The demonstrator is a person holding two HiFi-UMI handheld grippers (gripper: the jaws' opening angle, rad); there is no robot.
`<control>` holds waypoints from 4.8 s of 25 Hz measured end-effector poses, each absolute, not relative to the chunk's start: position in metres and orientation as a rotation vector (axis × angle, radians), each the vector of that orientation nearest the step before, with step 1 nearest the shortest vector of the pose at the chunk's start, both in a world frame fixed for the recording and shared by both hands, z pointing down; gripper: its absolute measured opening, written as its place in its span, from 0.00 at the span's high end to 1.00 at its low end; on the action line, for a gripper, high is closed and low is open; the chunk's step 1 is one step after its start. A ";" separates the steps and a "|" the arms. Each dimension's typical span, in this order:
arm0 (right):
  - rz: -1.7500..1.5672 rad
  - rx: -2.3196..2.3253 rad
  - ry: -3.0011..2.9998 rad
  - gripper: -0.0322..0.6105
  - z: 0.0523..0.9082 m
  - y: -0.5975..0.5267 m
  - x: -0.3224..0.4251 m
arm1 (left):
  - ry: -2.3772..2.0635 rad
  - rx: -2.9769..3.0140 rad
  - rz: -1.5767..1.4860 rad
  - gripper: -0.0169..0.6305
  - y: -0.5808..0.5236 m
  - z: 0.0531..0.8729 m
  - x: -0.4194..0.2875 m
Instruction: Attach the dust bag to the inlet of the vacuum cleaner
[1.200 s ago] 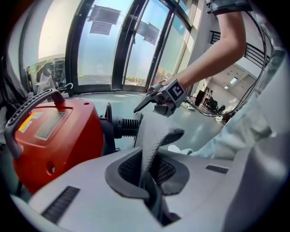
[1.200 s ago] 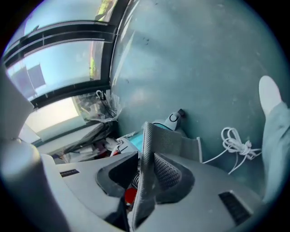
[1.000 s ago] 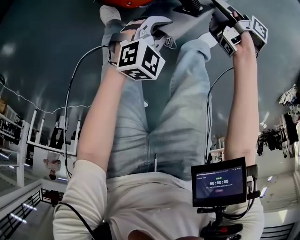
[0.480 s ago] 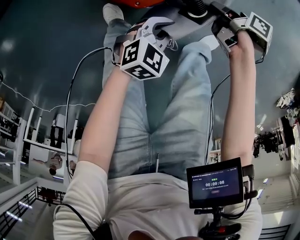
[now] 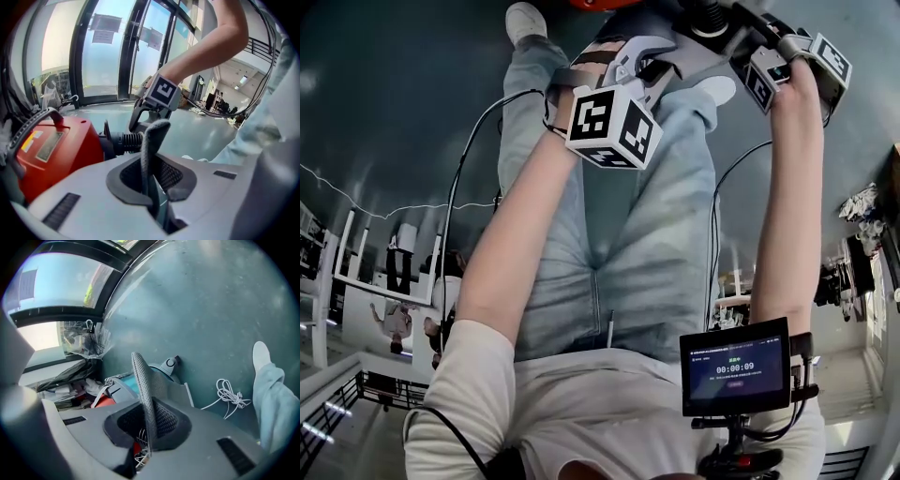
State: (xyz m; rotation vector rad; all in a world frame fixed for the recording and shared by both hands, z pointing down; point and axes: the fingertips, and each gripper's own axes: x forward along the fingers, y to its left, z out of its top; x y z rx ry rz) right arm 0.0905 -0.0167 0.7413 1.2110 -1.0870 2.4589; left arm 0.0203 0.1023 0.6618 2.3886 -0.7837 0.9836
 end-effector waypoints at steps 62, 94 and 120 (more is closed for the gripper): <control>2.255 1.266 -1.113 0.92 0.761 -0.019 0.105 | -0.968 1.883 0.595 0.95 0.047 0.646 -0.040; 2.459 0.679 -1.680 0.70 0.698 0.017 0.059 | -1.006 1.877 0.412 0.88 0.099 0.634 -0.128; 1.216 0.695 -2.495 0.70 0.648 0.027 -0.018 | -1.085 1.877 0.310 0.88 0.070 0.614 -0.129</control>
